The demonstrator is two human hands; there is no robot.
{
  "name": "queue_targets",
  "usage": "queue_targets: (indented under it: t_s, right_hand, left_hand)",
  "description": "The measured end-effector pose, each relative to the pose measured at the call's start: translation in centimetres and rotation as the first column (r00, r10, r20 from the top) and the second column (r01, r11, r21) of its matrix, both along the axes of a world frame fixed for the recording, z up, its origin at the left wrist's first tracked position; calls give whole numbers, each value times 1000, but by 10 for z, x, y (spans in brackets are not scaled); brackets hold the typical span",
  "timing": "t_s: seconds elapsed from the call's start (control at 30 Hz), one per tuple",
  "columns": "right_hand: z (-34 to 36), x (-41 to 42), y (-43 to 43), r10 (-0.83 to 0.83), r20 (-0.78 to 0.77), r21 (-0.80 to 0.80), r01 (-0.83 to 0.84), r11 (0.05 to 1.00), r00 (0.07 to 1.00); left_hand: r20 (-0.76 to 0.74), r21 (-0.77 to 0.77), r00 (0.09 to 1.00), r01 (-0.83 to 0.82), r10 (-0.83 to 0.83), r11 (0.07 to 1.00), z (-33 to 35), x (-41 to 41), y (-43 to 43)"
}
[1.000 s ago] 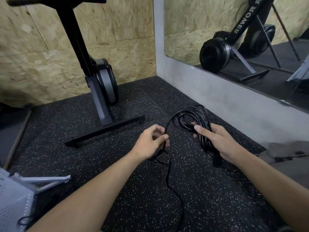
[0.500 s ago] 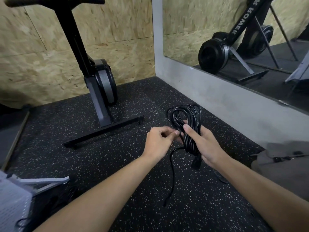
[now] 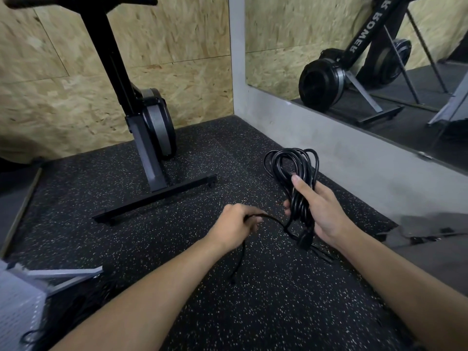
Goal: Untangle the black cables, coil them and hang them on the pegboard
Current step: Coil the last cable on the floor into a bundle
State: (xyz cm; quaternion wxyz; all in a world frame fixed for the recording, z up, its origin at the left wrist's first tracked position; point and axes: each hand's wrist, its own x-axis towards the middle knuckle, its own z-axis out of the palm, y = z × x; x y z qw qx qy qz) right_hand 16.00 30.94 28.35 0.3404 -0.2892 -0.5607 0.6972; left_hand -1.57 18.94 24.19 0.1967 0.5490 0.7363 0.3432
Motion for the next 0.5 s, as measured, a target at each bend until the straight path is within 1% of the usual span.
queue_targets:
  t_s: [0.1, 0.2, 0.23, 0.3, 0.33, 0.37, 0.43, 0.5]
  right_hand:
    - [0, 5, 10, -54, 44, 81, 51, 995, 998]
    - [-2, 11, 15, -81, 63, 130, 72, 989, 995]
    - [-2, 12, 15, -81, 60, 119, 73, 990, 995]
    - [0, 12, 14, -62, 29, 40, 61, 997, 998]
    - [1, 11, 12, -43, 11, -5, 43, 999, 999]
    - [3, 9, 10, -20, -1, -40, 20, 999, 1000]
    - [4, 6, 6, 22, -23, -83, -24, 996, 999]
    - [4, 2, 4, 39, -49, -113, -44, 993, 998]
  left_hand:
    - [-61, -124, 993, -112, 106, 986, -15, -22, -3]
    - [-137, -195, 973, -212, 188, 957, -25, -39, -7]
    - [-166, -215, 966, -230, 197, 949, -27, -42, -8]
    - [-211, -268, 958, -247, 194, 931, -26, -40, -9]
    - [-217, -282, 960, -234, 176, 930, -25, -36, -9]
    - [-217, -266, 967, -187, 130, 946, -21, -29, -9]
    - [-185, -170, 982, -6, -26, 985, -12, -10, -6]
    - [-120, -118, 973, 184, -198, 976, -2, 11, 1]
